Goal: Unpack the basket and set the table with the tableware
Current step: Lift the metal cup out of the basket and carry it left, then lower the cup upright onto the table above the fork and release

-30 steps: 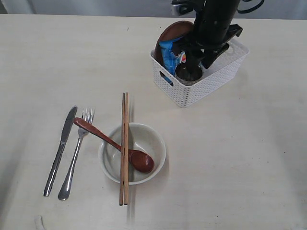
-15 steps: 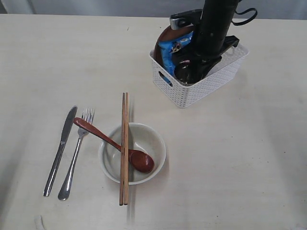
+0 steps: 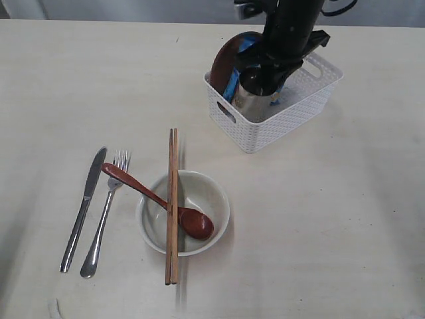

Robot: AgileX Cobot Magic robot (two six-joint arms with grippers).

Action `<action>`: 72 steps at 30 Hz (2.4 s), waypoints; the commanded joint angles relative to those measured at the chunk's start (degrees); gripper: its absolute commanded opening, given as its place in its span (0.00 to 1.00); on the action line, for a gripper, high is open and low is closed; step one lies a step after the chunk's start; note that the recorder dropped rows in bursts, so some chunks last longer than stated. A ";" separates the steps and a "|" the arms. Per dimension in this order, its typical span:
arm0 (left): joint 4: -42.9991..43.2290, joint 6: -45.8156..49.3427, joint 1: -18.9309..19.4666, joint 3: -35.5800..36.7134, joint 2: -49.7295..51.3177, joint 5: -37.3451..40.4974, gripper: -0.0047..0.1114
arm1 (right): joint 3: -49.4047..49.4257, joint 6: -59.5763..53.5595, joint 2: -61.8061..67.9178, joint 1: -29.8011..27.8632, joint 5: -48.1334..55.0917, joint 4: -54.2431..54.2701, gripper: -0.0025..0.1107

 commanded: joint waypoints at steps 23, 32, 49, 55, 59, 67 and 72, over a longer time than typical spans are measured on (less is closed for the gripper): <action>-0.08 -0.02 0.14 0.13 -0.19 -0.37 0.04 | -2.45 6.29 -13.87 12.44 0.01 6.31 0.02; -0.08 -0.02 0.14 0.13 -0.19 -0.37 0.04 | -3.44 11.10 -6.77 20.12 -6.75 5.80 0.02; -0.08 -0.02 0.14 0.13 -0.19 -0.37 0.04 | -32.80 23.30 19.07 21.31 -4.38 -3.62 0.02; -0.08 -0.02 0.14 0.13 -0.19 -0.37 0.04 | -35.71 23.05 22.31 21.31 -0.49 -3.24 0.02; -0.08 -0.02 0.14 0.13 -0.19 -0.37 0.04 | -35.71 20.99 21.98 21.31 0.01 -6.19 0.02; -0.08 -0.02 0.14 0.13 -0.19 -0.37 0.04 | -35.71 20.14 21.98 24.17 0.01 -10.03 0.02; -0.08 -0.02 0.14 0.13 -0.19 -0.37 0.04 | -35.71 17.49 21.98 24.17 0.01 -9.69 0.02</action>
